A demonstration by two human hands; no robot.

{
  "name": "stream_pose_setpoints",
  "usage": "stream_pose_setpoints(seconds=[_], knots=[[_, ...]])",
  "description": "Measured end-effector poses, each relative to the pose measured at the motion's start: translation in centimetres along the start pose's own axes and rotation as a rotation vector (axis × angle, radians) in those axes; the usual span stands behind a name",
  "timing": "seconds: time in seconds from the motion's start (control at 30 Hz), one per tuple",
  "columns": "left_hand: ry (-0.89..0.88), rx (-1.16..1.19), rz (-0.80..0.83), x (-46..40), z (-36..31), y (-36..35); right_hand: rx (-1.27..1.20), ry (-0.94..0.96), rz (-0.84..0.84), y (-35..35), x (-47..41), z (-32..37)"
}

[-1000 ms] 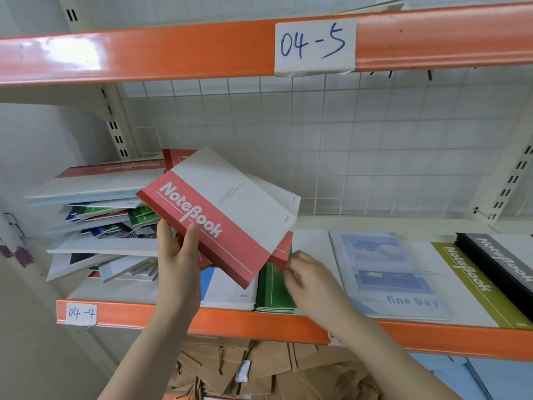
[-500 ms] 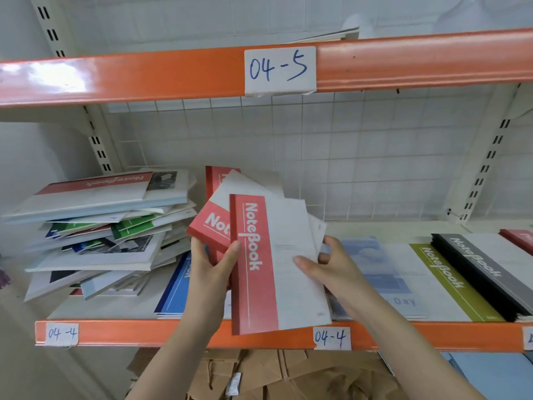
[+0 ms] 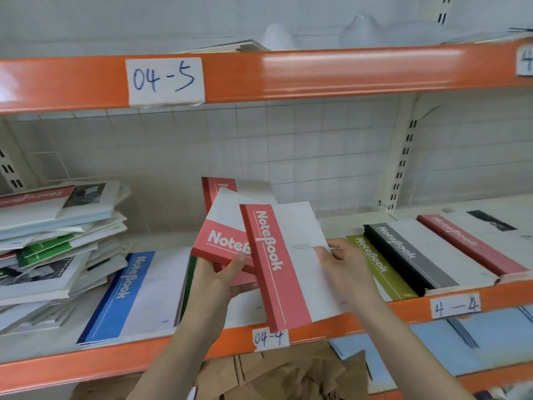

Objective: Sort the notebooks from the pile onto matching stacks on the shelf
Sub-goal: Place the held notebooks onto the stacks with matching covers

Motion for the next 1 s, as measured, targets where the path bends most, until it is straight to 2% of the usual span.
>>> stream_pose_setpoints(seconds=[0.17,0.3,0.57,0.67,0.73,0.87,1.0], knots=[[0.133,0.034,0.18,-0.1,0.9,-7.1,-0.017,-0.022,-0.129,6.0,0.0,-0.6],[0.167,0.095,0.214,-0.1,1.9,-12.5,-0.045,-0.05,-0.195,11.2,0.3,-1.0],[0.126,0.146,0.173,-0.3,2.6,-22.5,-0.064,-0.274,0.051,21.6,-0.6,-3.2],[0.104,0.169,0.139,-0.4,3.1,-25.3,-0.031,-0.292,0.072,25.2,-1.5,-3.5],[0.094,0.174,0.125,-0.5,3.3,-26.9,0.025,-0.21,-0.02,27.1,-2.5,-3.4],[0.074,0.169,0.069,-0.9,3.4,-28.7,0.123,-0.029,-0.34,31.1,-5.5,-3.7],[0.072,0.17,-0.027,-1.8,3.4,-29.0,0.213,0.009,-0.511,34.9,-9.0,-5.8]])
Point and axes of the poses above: each hand's wrist, its own x-axis away from the middle knuckle, its own y-axis out of the back of the hand, z = x × y, the point moved 1 cm from there along -x, towards the middle knuckle, and after that the axes turned 3 degrees about -x, right-handed, at the moved point
